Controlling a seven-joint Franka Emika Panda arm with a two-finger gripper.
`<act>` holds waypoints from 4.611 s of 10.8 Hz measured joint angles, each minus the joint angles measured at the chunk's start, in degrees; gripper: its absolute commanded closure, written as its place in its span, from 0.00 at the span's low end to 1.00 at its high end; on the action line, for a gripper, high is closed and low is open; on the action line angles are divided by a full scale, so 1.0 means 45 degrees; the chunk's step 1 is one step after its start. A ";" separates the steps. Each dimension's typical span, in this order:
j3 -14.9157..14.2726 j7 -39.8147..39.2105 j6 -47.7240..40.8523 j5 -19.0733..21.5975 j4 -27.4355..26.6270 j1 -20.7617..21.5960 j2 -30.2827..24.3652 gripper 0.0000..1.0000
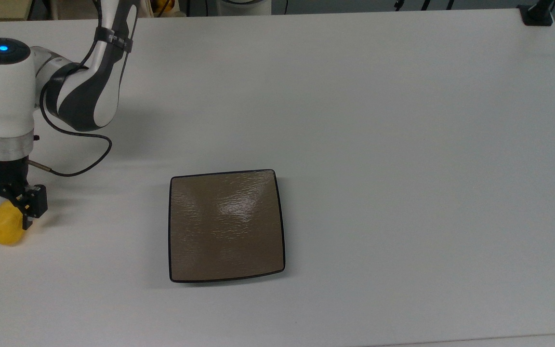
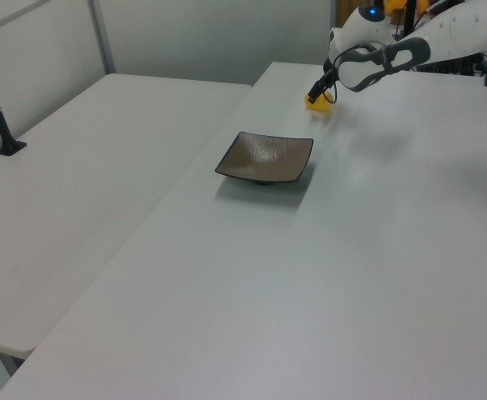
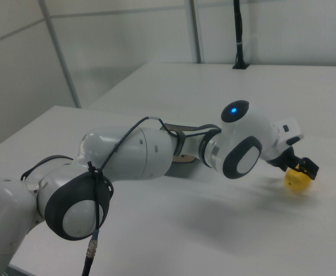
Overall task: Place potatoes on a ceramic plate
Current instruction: 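Lower the gripper around the yellow potato and close it, then lift the held potato and carry it over the dark plate, then lower the potato onto the plate and open the gripper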
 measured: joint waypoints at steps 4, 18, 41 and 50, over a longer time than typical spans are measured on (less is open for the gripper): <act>0.0001 0.0009 0.0109 0.0001 0.0008 -0.0047 0.0262 0.82; 0.0781 0.0968 -0.2158 0.0034 -0.0023 0.0478 -0.2490 1.00; 0.2758 0.1911 0.1076 -0.0204 -0.5903 0.4149 -0.4504 0.90; 0.2674 0.1910 0.1618 -0.0551 -0.5865 0.4088 -0.3814 0.00</act>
